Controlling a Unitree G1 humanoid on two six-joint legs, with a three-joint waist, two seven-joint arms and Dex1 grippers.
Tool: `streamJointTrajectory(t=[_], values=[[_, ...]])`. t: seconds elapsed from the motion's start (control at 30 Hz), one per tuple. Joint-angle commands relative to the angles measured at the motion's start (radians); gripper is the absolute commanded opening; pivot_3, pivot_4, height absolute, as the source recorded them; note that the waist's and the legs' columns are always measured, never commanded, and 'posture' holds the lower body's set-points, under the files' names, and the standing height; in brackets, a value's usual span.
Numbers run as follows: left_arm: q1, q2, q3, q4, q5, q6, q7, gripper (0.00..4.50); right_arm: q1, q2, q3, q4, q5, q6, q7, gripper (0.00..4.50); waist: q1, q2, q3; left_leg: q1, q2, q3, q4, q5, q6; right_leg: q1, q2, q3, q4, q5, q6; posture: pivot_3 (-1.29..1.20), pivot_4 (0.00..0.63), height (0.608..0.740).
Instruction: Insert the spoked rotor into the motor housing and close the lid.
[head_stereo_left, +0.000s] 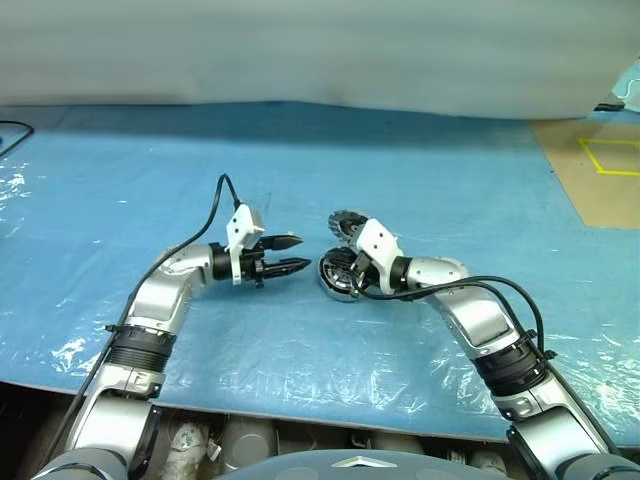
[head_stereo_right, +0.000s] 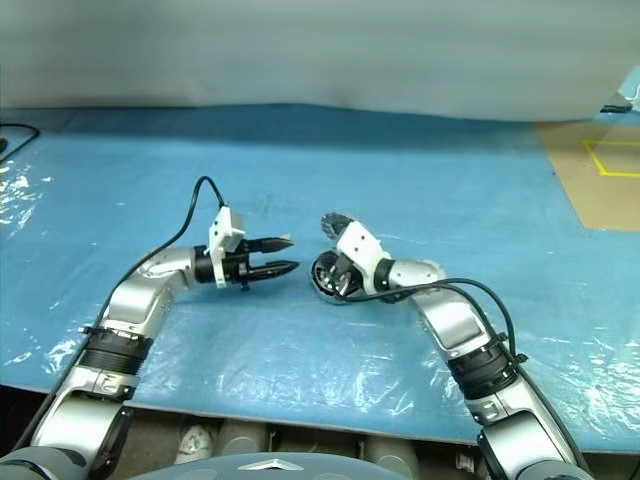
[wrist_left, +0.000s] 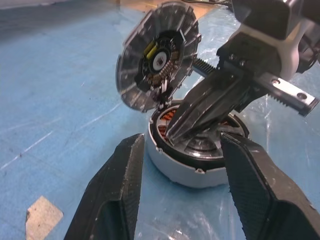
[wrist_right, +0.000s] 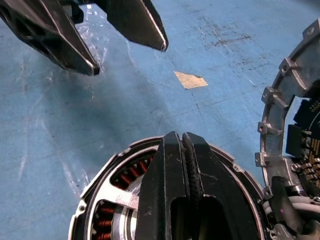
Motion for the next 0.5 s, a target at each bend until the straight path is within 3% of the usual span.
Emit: streamJointTrajectory(t=[0.03,0.3,0.5], values=[[-0.015,0.001,0.005,-0.042,-0.021,-0.006,0.004,2.54,0.041,-0.037,0.028,0.077,-0.072,-0.011,0.008,0.02,0.0,0.0,0.0,0.002,0.0,0.0,0.0,0.0,0.0,0.002,0.0,0.0,0.0,0.0,0.0,0.0,0.15,0.74],[-0.03,-0.006,-0.002,-0.011,-0.017,-0.027,0.001,2.54,0.045,-0.016,-0.14,-0.096,0.147,0.099,0.068,0.02,0.004,0.0,0.0,-0.002,0.0,0.0,0.0,0.0,0.0,0.0,-0.002,0.001,-0.001,0.0,0.0,0.0,0.15,0.74],[-0.018,0.002,-0.026,-0.01,-0.006,-0.042,-0.024,2.54,0.065,-0.062,-0.154,-0.198,0.202,0.203,0.116,0.02,-0.002,0.0,0.0,-0.005,0.0,0.0,-0.001,0.0,0.0,-0.005,0.002,0.0,0.0,0.0,0.0,0.0,0.15,0.74]])
